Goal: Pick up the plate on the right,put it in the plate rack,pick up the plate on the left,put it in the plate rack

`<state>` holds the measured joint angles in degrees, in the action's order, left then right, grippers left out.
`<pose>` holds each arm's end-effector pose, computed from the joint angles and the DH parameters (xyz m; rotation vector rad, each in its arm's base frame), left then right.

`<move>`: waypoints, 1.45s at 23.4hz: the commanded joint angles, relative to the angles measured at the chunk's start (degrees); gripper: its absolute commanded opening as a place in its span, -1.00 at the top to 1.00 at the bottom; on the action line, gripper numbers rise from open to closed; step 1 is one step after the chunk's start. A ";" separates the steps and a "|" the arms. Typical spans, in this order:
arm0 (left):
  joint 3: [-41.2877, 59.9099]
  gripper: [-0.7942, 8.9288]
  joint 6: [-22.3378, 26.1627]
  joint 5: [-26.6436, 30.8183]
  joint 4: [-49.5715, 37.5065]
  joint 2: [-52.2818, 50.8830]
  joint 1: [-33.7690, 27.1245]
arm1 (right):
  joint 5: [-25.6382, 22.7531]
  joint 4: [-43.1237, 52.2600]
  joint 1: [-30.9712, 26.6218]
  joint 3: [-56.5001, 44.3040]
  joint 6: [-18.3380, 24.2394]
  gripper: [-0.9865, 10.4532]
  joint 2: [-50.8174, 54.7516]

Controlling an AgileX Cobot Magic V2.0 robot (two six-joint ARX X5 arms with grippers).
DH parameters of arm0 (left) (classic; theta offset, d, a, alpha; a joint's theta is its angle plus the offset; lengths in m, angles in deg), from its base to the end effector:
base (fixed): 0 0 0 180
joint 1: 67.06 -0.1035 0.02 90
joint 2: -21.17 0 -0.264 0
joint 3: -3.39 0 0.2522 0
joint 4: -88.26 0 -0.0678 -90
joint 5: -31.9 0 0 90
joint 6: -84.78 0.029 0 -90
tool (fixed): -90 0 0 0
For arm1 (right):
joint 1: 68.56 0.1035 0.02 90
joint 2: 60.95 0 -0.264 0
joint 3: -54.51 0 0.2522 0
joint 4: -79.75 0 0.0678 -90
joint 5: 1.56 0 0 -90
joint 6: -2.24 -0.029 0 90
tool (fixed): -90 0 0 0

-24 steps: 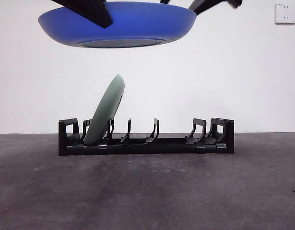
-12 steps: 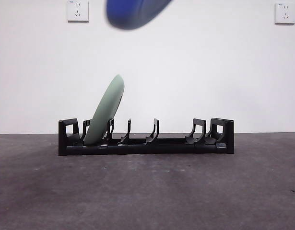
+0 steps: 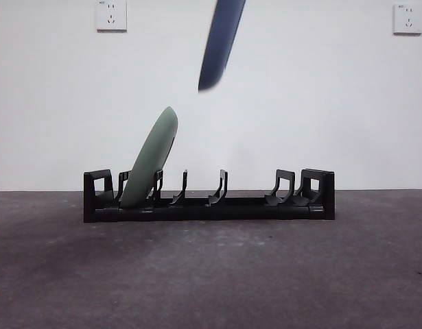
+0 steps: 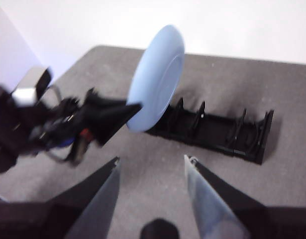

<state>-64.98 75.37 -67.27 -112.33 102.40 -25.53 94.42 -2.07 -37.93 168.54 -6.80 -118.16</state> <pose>0.2374 -0.2164 0.3213 -0.1920 -0.0611 -0.8929 0.0868 0.0549 0.4957 0.0553 0.4816 0.5924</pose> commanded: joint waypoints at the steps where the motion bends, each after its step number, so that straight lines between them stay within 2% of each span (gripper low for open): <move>1: -3.80 0.85 -1.62 0.00 -1.07 4.50 -1.18 | 0.07 -0.46 0.11 -0.15 1.11 0.44 -0.72; 8: -12.70 0.85 -1.77 0.42 0.70 14.88 -3.21 | 0.04 -1.66 0.11 -0.15 2.10 0.44 -1.70; 15: -13.84 0.85 -7.98 1.68 -0.44 22.10 -5.90 | -0.02 -3.23 0.11 -0.15 3.72 0.44 -1.79; 26: -13.84 0.85 -7.23 1.90 3.54 27.69 -7.76 | 0.02 -5.55 0.11 -0.15 4.57 0.44 -1.81; 29: -13.84 0.85 -4.59 3.28 4.48 27.89 -7.78 | 0.02 -5.73 0.11 -0.15 4.59 0.44 -1.81; 34: -13.84 0.84 -3.56 5.92 10.95 27.89 -7.72 | 0.02 -5.70 0.11 -0.15 4.76 0.44 -1.81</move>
<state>-79.40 70.94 -62.53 -102.78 129.83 -33.02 94.42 -7.90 -37.88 168.54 -2.47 -120.06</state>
